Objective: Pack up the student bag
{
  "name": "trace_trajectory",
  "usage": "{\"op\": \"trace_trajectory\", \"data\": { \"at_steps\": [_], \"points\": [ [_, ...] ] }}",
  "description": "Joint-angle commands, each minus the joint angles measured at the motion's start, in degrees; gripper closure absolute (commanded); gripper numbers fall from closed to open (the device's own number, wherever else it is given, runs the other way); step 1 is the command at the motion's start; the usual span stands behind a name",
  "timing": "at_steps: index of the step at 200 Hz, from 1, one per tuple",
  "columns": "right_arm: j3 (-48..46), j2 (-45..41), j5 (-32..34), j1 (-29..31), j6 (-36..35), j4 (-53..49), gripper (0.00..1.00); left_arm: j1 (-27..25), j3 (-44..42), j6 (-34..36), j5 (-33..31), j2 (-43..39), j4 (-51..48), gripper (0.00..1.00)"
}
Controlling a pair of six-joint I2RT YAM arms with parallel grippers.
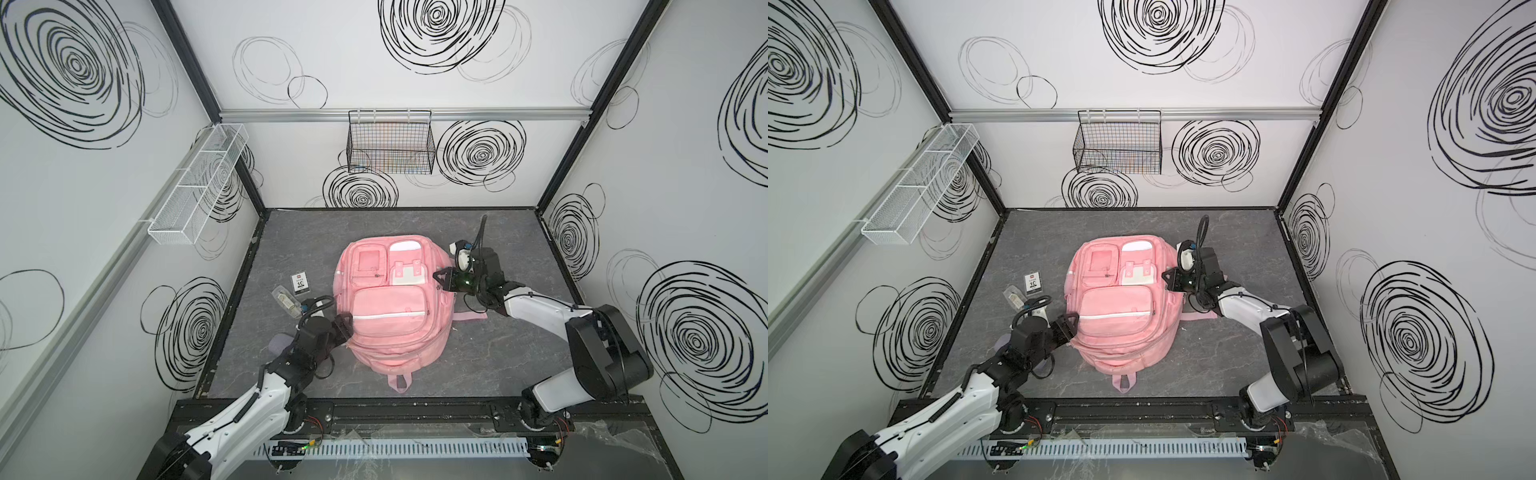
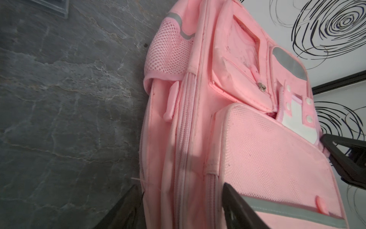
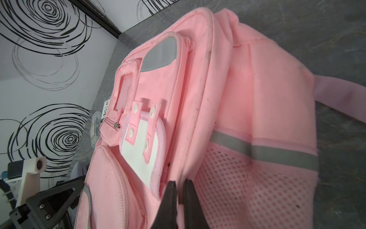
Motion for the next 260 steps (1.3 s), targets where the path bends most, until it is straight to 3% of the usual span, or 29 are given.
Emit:
{"op": "trace_trajectory", "data": {
  "at_steps": [1, 12, 32, 132, 140, 157, 160, 168, 176, 189, 204, 230, 260],
  "points": [
    [-3.08, -5.20, -2.74, 2.61, -5.80, 6.38, 1.00, -1.84, -1.70, -4.46, -1.13, -0.67, 2.22, 0.44],
    [-5.14, -7.24, -2.95, 3.49, -6.20, 8.78, 1.00, -2.78, -2.10, -5.79, -2.06, -1.23, 2.20, 0.56],
    [-8.37, -10.69, -2.40, 4.90, -6.74, 11.62, 1.00, -3.67, -3.11, -7.72, -3.88, -2.80, 2.04, 1.00],
    [-17.65, -19.03, -1.16, 9.04, -7.50, 21.17, 1.00, -8.97, 0.78, -11.49, -15.36, -10.24, -6.27, 1.00],
    [-17.87, -18.96, -0.67, 8.91, -7.34, 21.18, 1.00, -8.99, 1.06, -9.85, -15.14, -10.44, -4.62, 1.00],
    [-17.23, -18.88, 0.22, 8.50, -7.83, 19.65, 1.00, -8.89, 4.04, 0.41, -14.72, -9.24, -0.26, 1.00],
    [-17.05, -18.90, 0.61, 8.36, -7.98, 19.26, 1.00, -8.76, 4.94, 2.34, -14.74, -8.63, 0.28, 0.98],
    [-16.46, -18.81, 1.84, 7.77, -7.95, 18.33, 1.00, -8.05, 8.04, 7.33, -13.95, -5.83, 1.79, 0.75],
    [-16.06, -18.65, 1.92, 6.88, -8.09, 18.27, 1.00, -6.66, 12.32, 12.07, -11.56, -1.06, 2.20, 0.58],
    [-15.39, -17.89, 1.08, 4.96, -7.86, 19.46, 1.00, -3.88, 21.10, 16.70, -6.10, 9.08, -0.29, 0.48],
    [-13.87, -15.98, -2.09, 2.49, -7.77, 21.08, 1.00, -1.11, 29.79, 21.87, 5.69, 20.68, -0.29, 0.34],
    [-8.95, -10.79, -7.72, -1.19, -9.18, 20.05, 1.00, -0.25, 44.17, 29.52, 15.46, 35.49, -3.95, 0.22],
    [-3.60, -4.12, -13.97, -2.55, -14.62, 17.22, 1.00, -3.72, 60.13, 39.97, 16.62, 49.03, -11.29, 0.23]
  ]
}}
